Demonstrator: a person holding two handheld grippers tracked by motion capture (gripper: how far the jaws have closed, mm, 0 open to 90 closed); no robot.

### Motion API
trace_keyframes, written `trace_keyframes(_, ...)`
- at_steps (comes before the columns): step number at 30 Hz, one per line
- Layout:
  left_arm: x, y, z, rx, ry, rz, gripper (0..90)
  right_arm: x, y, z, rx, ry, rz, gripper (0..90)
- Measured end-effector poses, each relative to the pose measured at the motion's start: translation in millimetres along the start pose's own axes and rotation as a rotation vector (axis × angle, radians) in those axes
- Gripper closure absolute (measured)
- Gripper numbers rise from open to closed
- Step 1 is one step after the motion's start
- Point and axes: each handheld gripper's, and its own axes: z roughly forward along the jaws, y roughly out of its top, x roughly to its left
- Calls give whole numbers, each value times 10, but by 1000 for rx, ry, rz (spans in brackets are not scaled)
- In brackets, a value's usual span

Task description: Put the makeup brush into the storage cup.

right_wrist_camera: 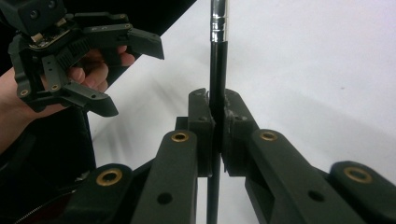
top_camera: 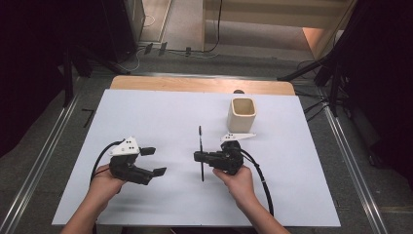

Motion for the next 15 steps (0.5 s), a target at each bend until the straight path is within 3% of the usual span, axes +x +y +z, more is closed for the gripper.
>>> trace_keyframes(13, -38, -110, -95, 22, 16, 5, 167, -38, 47, -134, -19, -35, -3, 855)
trace_keyframes(15, -32, -121, -95, 14, 11, -11, 167, -54, 57, -162, -25, -42, -7, 856)
